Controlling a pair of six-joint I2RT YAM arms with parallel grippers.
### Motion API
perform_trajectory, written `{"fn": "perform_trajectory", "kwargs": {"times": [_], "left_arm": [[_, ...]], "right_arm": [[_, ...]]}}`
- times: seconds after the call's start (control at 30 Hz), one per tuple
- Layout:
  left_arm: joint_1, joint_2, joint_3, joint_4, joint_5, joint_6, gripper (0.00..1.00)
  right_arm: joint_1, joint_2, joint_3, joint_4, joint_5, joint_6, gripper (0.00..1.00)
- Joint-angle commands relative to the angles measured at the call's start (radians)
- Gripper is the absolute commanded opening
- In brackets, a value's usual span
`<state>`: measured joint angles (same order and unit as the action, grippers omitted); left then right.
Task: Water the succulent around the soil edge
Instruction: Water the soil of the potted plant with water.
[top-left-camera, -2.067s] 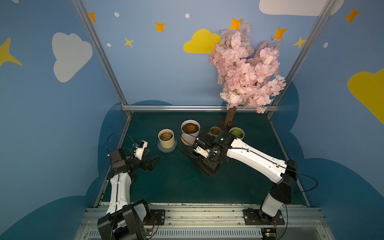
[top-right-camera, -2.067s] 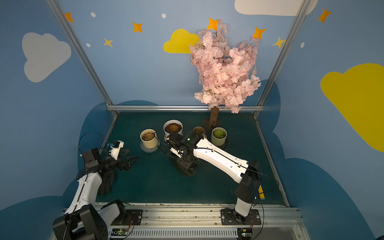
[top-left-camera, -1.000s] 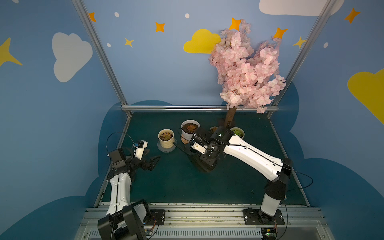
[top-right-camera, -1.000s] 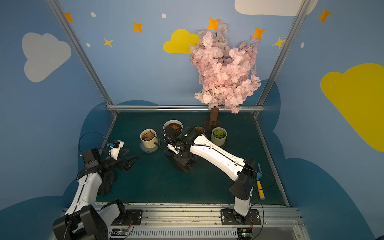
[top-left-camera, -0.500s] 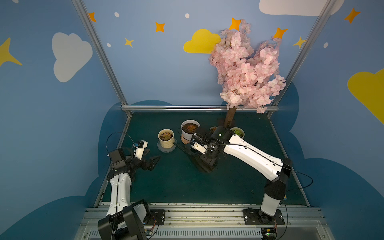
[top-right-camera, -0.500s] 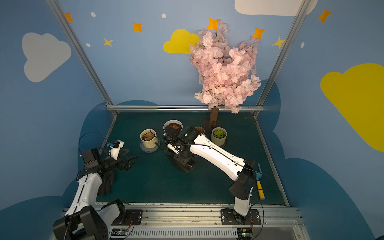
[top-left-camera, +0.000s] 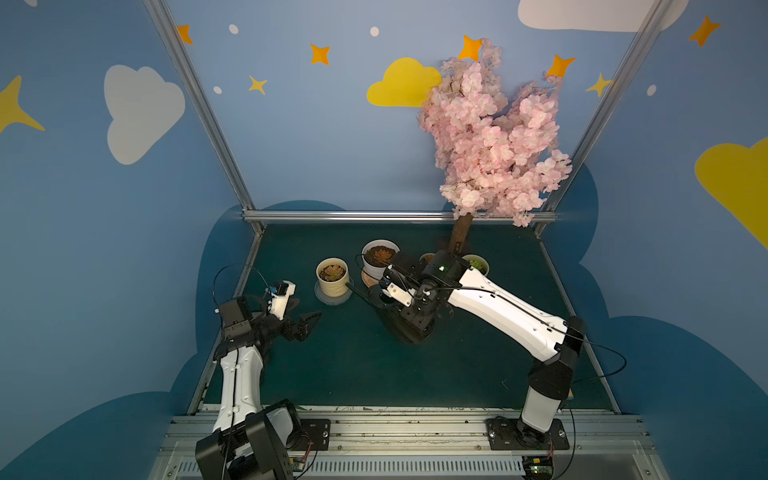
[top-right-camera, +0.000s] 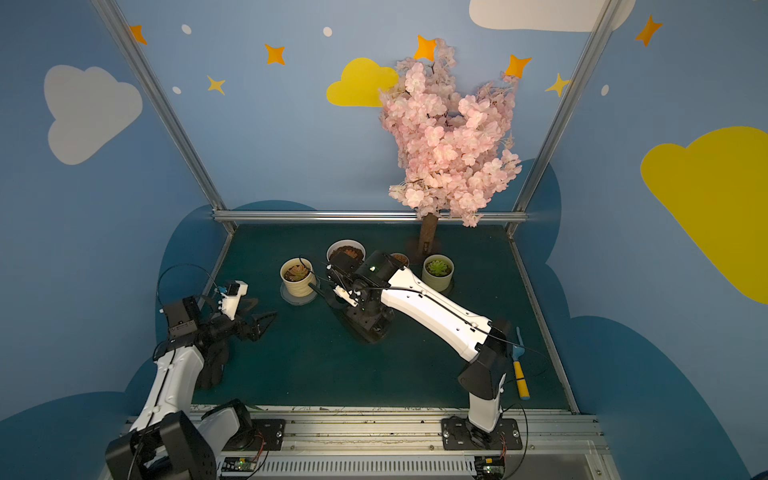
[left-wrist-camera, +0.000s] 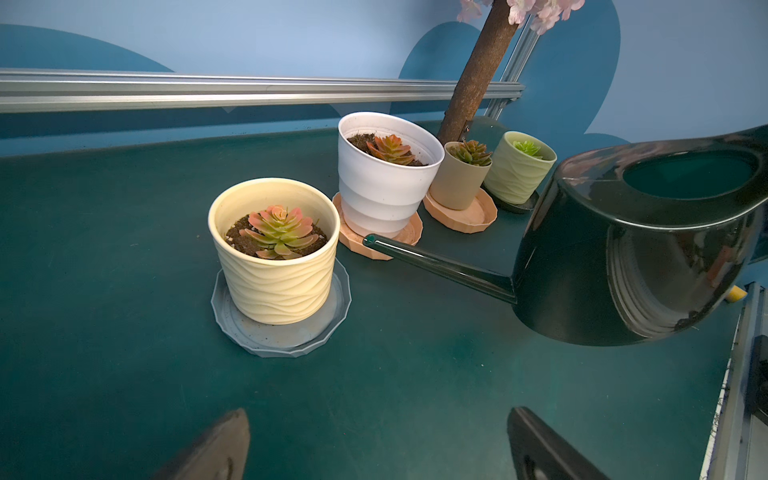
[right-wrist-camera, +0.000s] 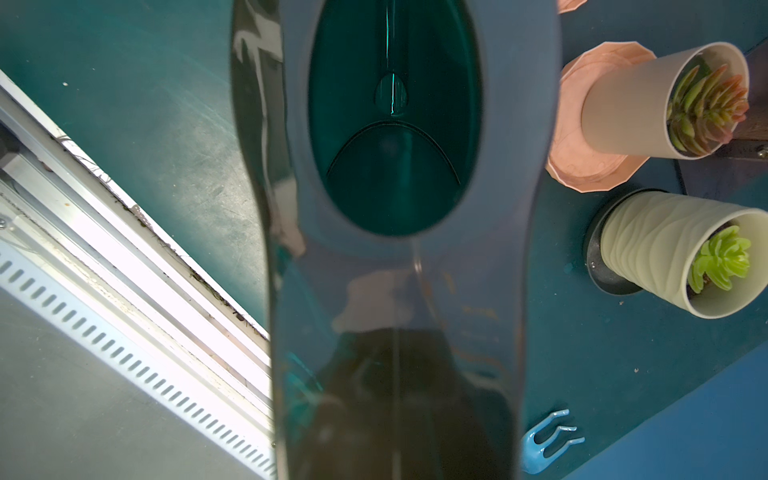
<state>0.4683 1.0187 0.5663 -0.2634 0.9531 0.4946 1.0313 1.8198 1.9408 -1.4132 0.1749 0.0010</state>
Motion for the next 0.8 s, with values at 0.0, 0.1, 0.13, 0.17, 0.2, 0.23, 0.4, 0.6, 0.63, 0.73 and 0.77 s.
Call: {"fn": "perform_trajectory", "kwargs": {"times": [0.0,0.1,0.13,0.17,0.2,0.23,0.4,0.6,0.63,0.73,0.77], "left_arm": [[-0.002,-0.015,-0.008,-0.017,0.019,0.019,1.0],[-0.003,-0.016,-0.008,-0.018,0.019,0.021,1.0],[-0.002,-0.014,-0.008,-0.018,0.02,0.02,1.0],[-0.003,-0.015,-0.008,-0.017,0.019,0.021,1.0],[-0.003,-0.015,-0.008,-0.018,0.019,0.02,1.0],[-0.003,-0.015,-0.008,-0.018,0.019,0.021,1.0],[-0.002,-0.016,-0.008,-0.017,0.019,0.02,1.0],[-0.003,-0.02,-0.009,-0.028,0.021,0.035,1.0],[-0.005,-0.019,-0.008,-0.029,0.019,0.036,1.0],[-0.006,-0.02,-0.009,-0.032,0.018,0.04,1.0],[-0.006,-0.021,-0.01,-0.033,0.018,0.041,1.0]], "right_arm": [[0.006,0.008,0.036,-0.007,0.008,0.007,0.0],[0.006,0.011,0.039,-0.007,0.006,0.006,0.0],[0.006,0.011,0.04,-0.007,0.006,0.006,0.0],[0.006,0.012,0.041,-0.007,0.006,0.007,0.0],[0.006,0.011,0.04,-0.007,0.007,0.006,0.0],[0.007,0.01,0.04,-0.008,0.006,0.006,0.0],[0.007,0.006,0.032,-0.009,0.008,0.007,0.0],[0.008,0.003,0.032,-0.011,0.009,0.006,0.0],[0.009,0.002,0.032,-0.01,0.01,0.007,0.0],[0.008,-0.001,0.032,-0.012,0.011,0.007,0.0],[0.009,-0.001,0.032,-0.012,0.012,0.008,0.0]]}}
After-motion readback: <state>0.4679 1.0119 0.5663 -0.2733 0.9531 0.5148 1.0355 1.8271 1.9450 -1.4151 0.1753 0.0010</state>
